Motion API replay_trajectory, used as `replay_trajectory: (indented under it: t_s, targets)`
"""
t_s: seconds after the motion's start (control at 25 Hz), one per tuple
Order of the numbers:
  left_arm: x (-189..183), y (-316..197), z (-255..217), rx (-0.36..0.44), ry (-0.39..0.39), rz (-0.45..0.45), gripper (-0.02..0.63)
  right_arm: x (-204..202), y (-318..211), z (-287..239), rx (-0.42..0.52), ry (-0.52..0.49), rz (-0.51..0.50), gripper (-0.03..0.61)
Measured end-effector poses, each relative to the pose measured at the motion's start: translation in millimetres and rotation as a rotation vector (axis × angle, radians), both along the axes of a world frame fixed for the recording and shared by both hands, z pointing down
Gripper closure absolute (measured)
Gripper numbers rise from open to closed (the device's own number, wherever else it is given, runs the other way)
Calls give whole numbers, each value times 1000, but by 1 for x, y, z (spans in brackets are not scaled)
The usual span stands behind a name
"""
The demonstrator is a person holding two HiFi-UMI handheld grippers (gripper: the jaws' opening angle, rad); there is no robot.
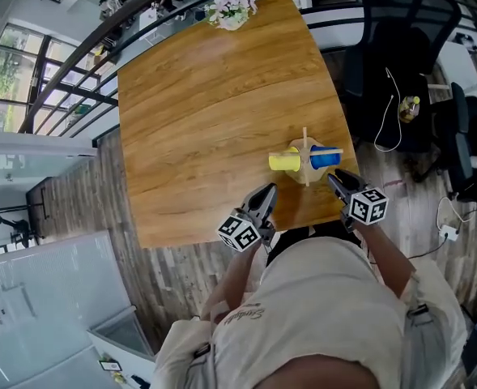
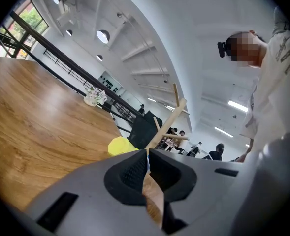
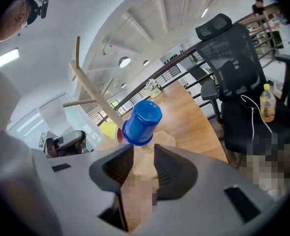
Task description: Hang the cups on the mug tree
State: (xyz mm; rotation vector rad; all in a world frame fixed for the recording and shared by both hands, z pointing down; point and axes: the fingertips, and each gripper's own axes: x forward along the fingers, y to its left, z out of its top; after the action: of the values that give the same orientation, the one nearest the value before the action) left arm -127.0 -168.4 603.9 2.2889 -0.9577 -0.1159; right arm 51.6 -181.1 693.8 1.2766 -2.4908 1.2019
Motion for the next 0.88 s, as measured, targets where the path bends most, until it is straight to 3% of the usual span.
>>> replay_trajectory:
  t_s: [0.08, 0.2, 0.52, 0.88]
  targets:
    - [-3, -3, -2, 17, -16, 13, 588, -5, 3, -11, 26, 12, -7, 518]
    - [-1, -10, -2, 21, -64, 26, 588, -7, 6, -35, 92, 26, -14, 577]
    - [9, -28, -57, 129, -116, 90, 589, -29, 7, -105, 300, 146, -116, 583]
    - [1, -33, -117, 208, -121, 33, 589, -29, 9, -177, 475, 247, -174, 583]
